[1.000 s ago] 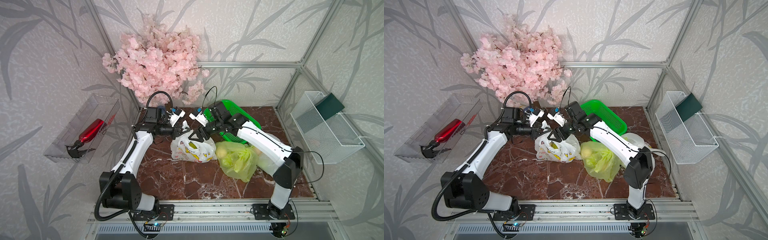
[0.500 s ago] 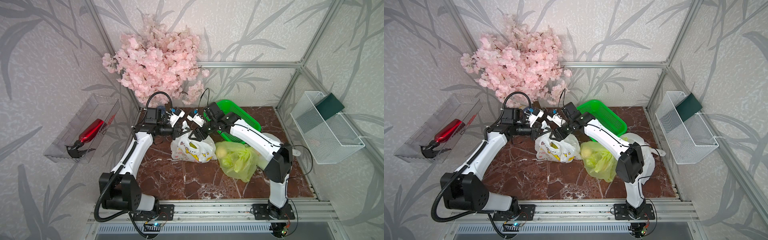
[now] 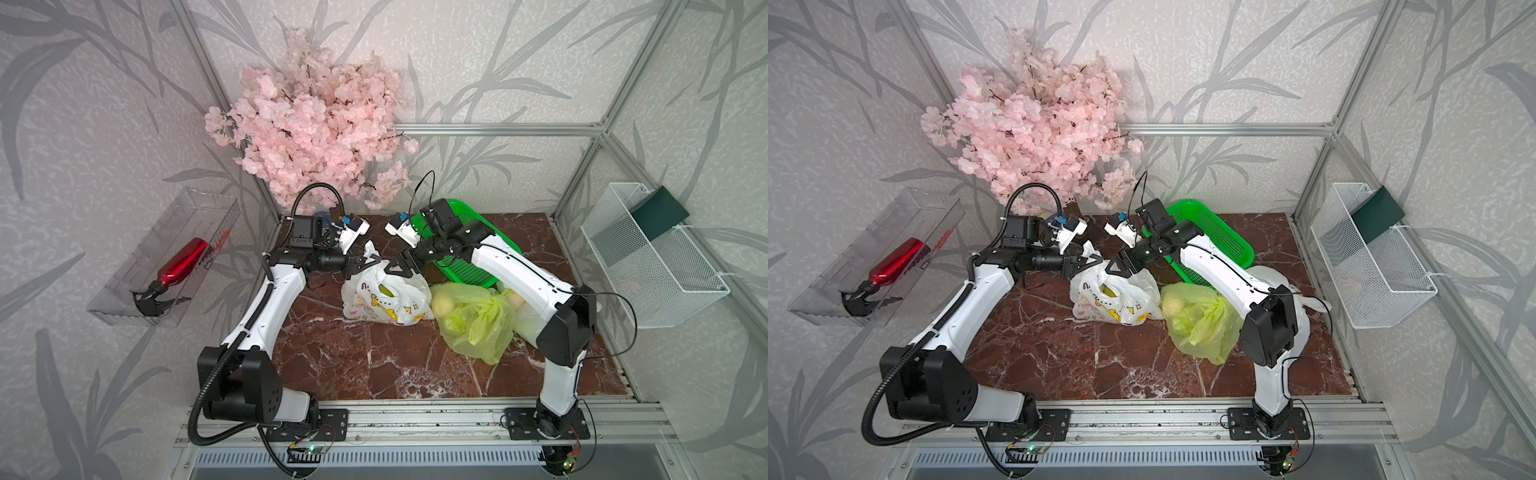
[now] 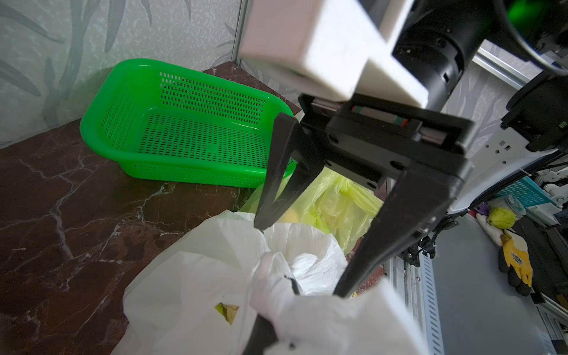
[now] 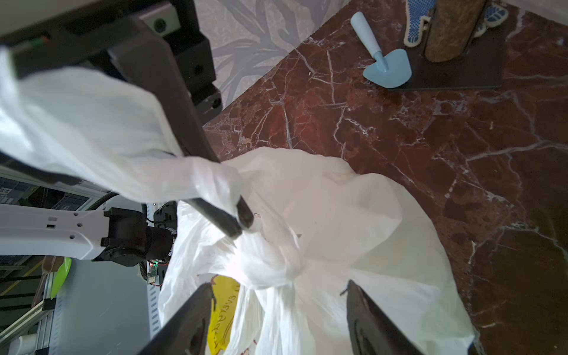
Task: Place the pears into plastic bags & tie knots
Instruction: Tie the plastic bag at the center of the board.
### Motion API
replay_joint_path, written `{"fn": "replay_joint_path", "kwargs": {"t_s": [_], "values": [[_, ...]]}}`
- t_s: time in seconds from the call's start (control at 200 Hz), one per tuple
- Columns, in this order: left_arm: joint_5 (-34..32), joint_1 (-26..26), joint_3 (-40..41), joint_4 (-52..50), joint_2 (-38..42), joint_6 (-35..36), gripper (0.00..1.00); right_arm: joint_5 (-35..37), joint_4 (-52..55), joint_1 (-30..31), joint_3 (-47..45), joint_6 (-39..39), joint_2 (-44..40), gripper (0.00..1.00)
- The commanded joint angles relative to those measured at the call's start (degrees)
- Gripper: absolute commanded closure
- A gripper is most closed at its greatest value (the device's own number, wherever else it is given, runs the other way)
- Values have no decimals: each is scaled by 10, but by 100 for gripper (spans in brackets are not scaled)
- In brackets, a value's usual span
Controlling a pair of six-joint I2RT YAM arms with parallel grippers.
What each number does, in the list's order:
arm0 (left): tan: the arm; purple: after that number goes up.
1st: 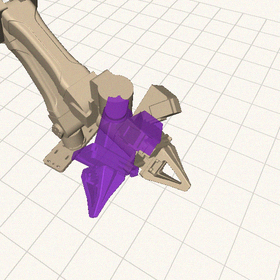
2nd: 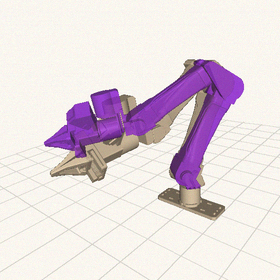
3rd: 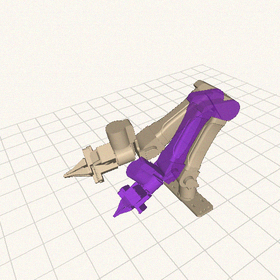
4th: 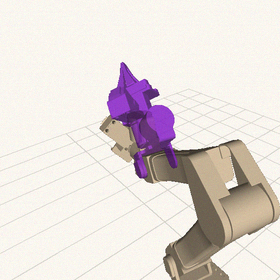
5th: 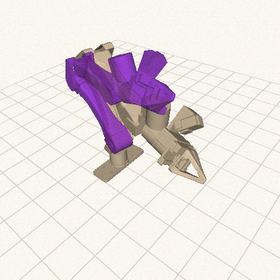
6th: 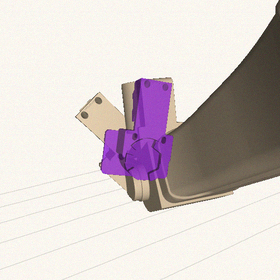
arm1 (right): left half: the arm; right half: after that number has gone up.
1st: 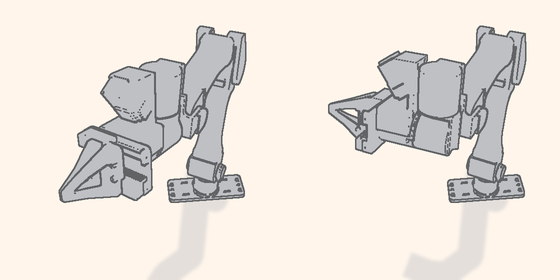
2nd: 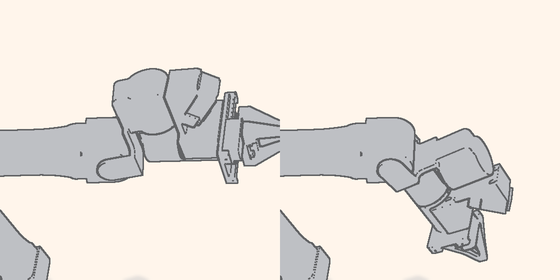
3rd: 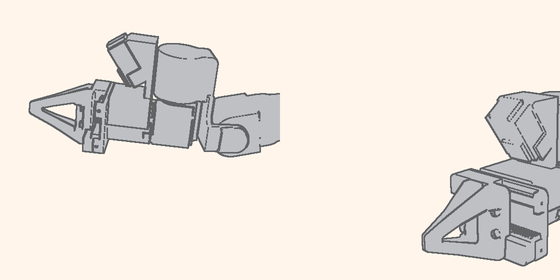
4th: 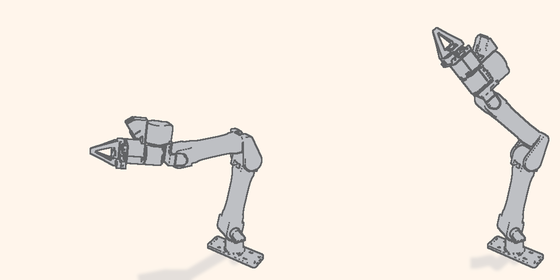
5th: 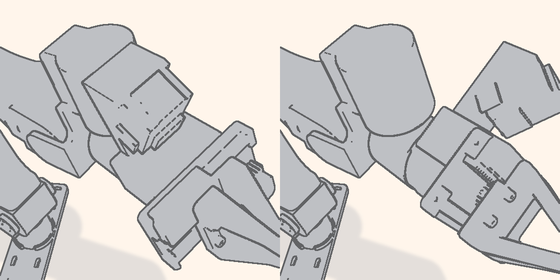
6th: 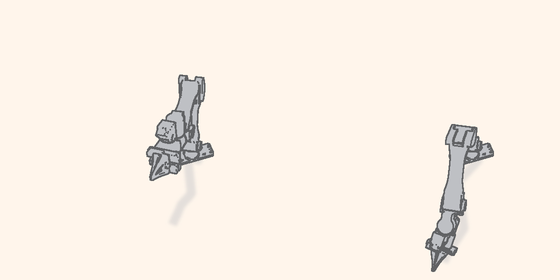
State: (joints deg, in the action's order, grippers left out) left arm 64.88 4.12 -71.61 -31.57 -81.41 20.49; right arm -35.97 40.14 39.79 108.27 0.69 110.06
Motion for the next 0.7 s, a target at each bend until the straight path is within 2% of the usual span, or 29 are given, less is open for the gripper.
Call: {"fn": "replay_joint_path", "kwargs": {"t_s": [0.0,0.255,0.345,0.465,0.53,0.62,0.695], "values": [[18,-2,0,5,16,3,100,-17,-12,8,16,-2,28,32],[22,-2,2,12,15,-6,100,3,-16,16,35,-5,62,45],[21,-2,3,16,15,-12,100,12,-40,19,27,-21,60,59],[19,-3,15,29,26,-36,100,47,-38,24,26,-17,56,84],[13,-6,36,52,41,-56,89,84,-33,25,25,-8,50,92],[-9,-16,78,100,65,-99,64,124,-53,26,7,4,32,97],[-37,-21,109,109,79,-105,53,139,-76,26,-7,9,20,99]]}}
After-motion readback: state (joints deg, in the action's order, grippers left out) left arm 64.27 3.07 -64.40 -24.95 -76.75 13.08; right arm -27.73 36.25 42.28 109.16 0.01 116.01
